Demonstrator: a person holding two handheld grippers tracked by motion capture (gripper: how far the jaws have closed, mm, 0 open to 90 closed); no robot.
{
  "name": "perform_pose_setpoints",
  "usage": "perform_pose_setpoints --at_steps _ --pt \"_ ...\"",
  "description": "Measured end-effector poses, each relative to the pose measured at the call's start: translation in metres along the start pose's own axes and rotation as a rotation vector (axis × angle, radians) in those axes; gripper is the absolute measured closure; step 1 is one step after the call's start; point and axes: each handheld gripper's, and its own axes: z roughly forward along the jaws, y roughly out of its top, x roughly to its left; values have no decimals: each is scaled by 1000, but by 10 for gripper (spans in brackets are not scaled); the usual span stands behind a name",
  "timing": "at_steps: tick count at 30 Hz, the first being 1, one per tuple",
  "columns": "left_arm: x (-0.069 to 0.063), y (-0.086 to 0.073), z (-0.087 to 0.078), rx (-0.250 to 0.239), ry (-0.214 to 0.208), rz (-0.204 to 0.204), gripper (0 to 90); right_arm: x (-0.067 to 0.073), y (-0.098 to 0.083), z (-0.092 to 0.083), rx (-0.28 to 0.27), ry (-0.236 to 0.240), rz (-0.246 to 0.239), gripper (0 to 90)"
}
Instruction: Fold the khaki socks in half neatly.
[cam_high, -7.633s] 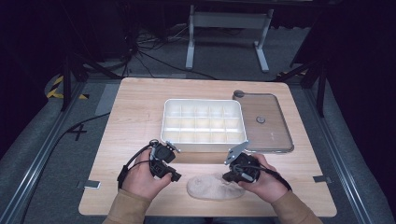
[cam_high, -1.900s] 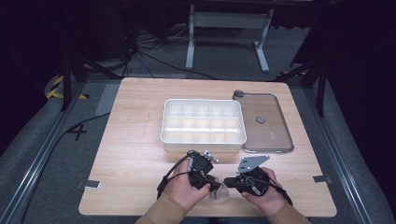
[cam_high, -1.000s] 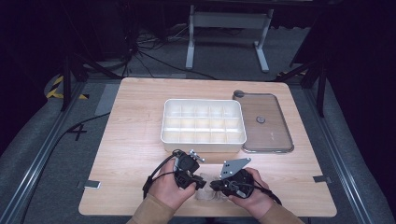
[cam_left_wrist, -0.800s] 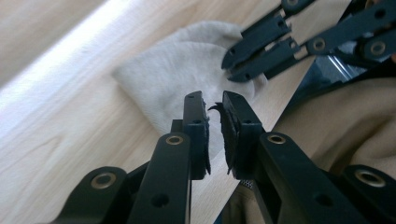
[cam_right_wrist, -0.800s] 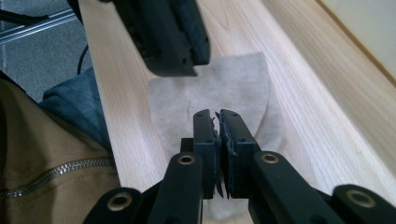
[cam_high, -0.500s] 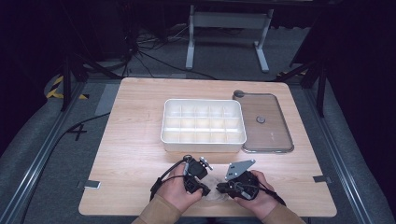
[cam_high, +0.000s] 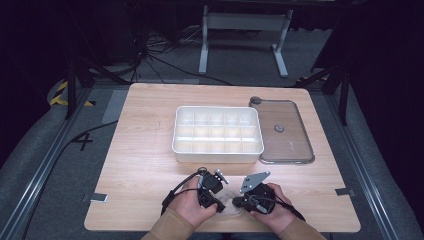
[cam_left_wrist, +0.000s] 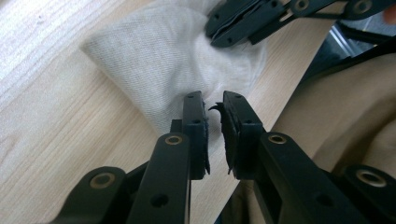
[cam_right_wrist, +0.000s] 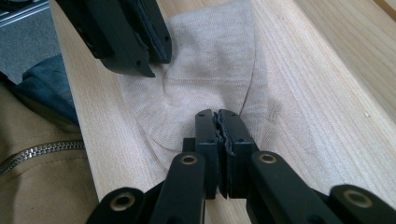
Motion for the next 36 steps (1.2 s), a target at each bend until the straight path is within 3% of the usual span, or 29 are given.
perform_pose_setpoints --at_steps 10,17,24,29,33,36 --pt "14 -7 -20 -70 15 -38 781 0 0 1 1 -7 -4 875" --pt "23 -10 -22 -81 31 -63 749 1 0 0 3 -8 -6 876" --pt "32 -14 -17 -60 50 -74 751 0 0 0 3 -11 -7 886" --pt "33 -16 -15 -80 78 -49 719 -2 -1 0 0 -13 -5 888" --pt "34 -19 -14 -107 69 -11 691 0 0 -1 -4 -23 -9 888" --pt "36 -20 -14 -121 48 -18 698 1 2 -4 -20 -24 -7 888"
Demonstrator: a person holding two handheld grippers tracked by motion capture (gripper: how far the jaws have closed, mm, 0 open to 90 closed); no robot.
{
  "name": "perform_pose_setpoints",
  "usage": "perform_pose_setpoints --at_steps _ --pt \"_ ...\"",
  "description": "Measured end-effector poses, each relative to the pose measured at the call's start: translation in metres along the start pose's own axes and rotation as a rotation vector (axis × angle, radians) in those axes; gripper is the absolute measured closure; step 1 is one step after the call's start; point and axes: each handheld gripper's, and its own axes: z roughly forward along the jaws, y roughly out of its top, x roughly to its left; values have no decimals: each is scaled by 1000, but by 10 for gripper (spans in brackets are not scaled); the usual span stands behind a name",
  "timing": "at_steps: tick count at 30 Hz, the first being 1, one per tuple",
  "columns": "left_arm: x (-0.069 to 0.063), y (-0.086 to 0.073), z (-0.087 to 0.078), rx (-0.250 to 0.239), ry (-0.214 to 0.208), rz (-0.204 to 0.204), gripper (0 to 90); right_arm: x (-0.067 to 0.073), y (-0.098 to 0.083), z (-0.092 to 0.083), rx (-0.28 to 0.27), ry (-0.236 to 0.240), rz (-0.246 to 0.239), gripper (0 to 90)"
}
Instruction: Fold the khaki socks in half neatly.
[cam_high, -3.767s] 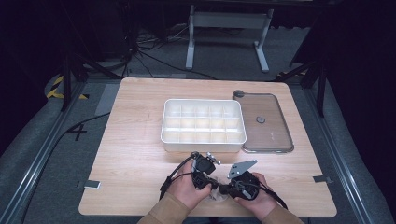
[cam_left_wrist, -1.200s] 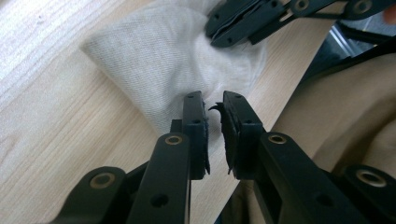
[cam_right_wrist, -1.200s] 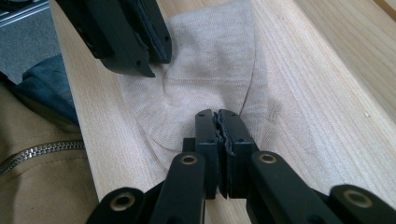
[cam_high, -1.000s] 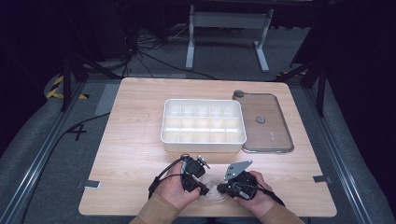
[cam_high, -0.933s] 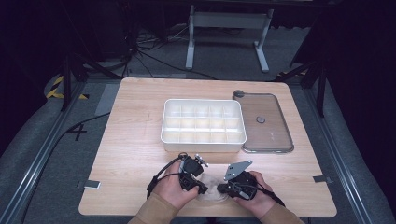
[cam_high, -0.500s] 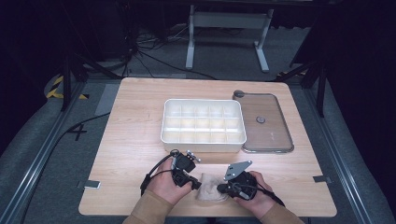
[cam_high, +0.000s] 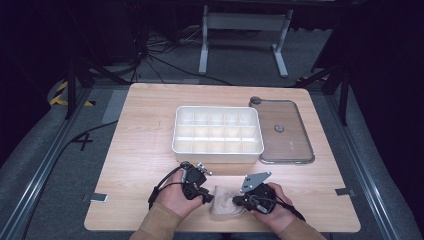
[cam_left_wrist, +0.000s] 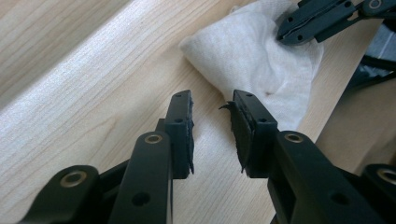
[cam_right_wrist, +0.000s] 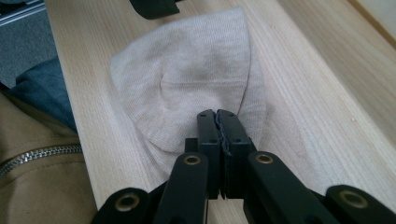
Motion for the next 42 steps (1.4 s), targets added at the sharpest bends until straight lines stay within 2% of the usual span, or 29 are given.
perform_pose_setpoints --at_steps 1,7,9,12,17,20,25,26,29,34,41,42 --pt "0 0 0 9 4 -17 706 0 1 -1 -6 1 1 889" --pt "1 0 2 37 13 -6 749 6 6 -8 -56 9 3 891" --pt "0 0 3 50 12 -4 769 9 8 -6 -64 31 3 891" --pt "0 0 5 74 10 -4 782 10 8 1 -51 38 -3 892" --pt "1 0 11 102 -21 13 781 8 7 13 -20 41 8 893" --pt "0 1 12 104 -33 33 782 6 7 13 -24 29 8 894" --pt "1 2 14 112 -30 36 782 4 7 15 -33 22 14 895" --pt "1 2 15 111 -30 33 782 3 7 16 -37 22 17 895" --pt "2 3 17 110 -46 58 782 1 8 17 -43 17 27 896" --pt "1 5 20 56 -37 135 754 0 8 18 -46 20 30 896" --pt "-6 9 18 7 -38 175 780 0 8 18 -49 22 33 895" --pt "-6 10 18 0 -43 193 779 0 8 18 -51 23 35 895"
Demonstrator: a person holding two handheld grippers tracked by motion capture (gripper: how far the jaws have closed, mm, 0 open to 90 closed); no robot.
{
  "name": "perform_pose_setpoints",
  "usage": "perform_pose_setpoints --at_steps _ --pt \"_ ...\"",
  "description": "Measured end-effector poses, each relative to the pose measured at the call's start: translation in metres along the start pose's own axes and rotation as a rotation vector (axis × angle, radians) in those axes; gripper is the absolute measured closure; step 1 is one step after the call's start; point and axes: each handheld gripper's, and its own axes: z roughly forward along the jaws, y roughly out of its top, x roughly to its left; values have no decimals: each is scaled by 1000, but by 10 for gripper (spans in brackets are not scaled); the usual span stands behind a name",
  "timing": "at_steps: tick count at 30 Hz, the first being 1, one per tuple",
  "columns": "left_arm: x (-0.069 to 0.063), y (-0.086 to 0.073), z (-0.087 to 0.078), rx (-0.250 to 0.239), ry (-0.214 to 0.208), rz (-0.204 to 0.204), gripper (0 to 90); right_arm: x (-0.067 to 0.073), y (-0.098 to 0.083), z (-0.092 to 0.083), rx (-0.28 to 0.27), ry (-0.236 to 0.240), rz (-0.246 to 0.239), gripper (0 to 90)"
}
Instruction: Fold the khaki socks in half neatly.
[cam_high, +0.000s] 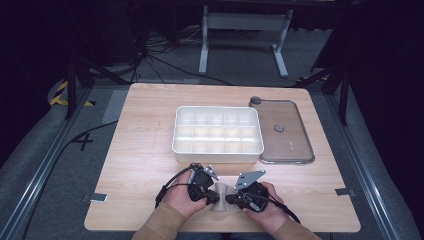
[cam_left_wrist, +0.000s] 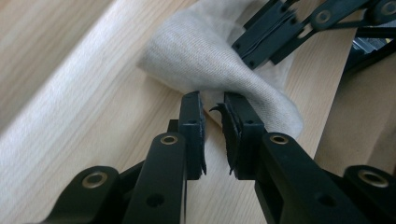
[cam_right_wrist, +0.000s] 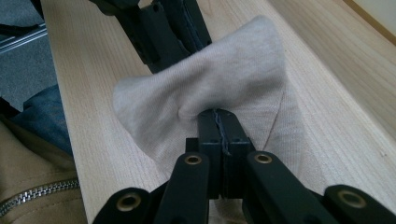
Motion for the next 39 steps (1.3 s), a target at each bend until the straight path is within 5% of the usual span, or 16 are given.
perform_pose_setpoints --at_steps 2,8,17,22,30,33,39 --pt "-2 2 2 -32 -14 19 770 0 0 0 -2 3 6 894" --pt "-9 6 1 -29 20 45 800 -3 -1 1 -27 32 39 893" --pt "-4 4 -1 -44 10 37 763 -3 -1 -1 -32 35 35 891" --pt "-1 2 -1 -39 13 31 748 -5 -1 -16 -46 44 47 877" --pt "-3 2 -2 -43 14 28 738 -23 -16 -50 -28 -8 77 889" --pt "-2 2 -2 -50 11 29 738 -29 -21 -49 19 -45 89 891" --pt "-4 3 -3 -60 14 36 735 -28 -23 -38 67 -3 78 892"
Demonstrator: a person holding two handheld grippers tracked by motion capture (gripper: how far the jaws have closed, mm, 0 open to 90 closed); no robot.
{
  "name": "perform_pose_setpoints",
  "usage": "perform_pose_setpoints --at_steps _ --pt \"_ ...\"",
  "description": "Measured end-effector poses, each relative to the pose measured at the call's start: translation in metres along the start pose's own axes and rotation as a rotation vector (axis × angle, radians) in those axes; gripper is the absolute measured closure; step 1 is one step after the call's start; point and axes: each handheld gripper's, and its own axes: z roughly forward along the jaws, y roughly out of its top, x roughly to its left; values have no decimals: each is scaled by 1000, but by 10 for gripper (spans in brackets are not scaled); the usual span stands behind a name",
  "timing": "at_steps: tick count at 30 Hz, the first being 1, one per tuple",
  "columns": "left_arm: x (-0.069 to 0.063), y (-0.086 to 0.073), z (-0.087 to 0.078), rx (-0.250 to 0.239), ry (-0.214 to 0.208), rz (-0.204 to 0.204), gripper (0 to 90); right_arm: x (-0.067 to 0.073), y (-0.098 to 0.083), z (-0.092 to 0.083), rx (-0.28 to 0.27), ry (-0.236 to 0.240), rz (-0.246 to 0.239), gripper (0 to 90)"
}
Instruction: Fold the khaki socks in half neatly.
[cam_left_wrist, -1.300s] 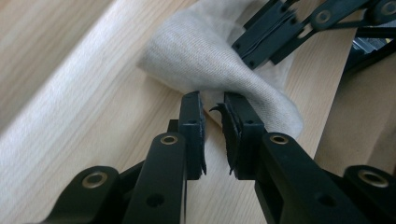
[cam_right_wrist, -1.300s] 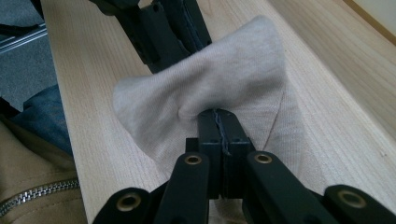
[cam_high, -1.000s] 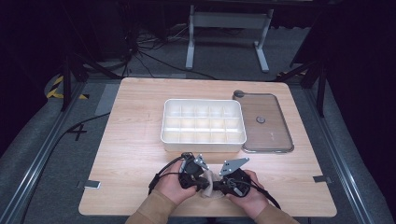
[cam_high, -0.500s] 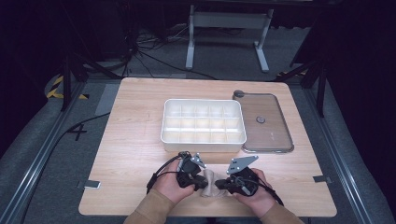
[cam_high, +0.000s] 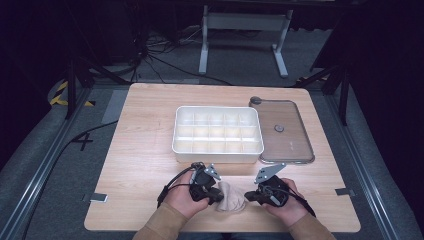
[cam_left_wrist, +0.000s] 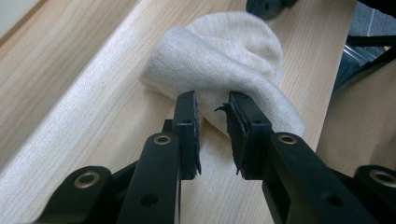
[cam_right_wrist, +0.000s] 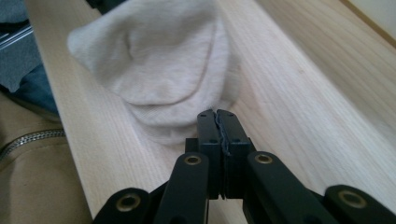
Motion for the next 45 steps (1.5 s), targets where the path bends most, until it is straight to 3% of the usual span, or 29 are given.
perform_pose_setpoints --at_steps 4,15,34,38,45 --pt "-3 2 0 -21 -3 9 735 6 2 5 -1 9 -25 892" --pt "-17 12 7 -46 10 82 739 16 6 16 9 22 -51 891" --pt "-26 14 26 -65 23 91 736 20 8 22 1 17 -43 889" --pt "-24 12 26 -66 6 71 741 18 8 21 2 21 -41 887" --pt "-24 12 26 -63 7 72 741 15 8 11 -11 15 -38 894"
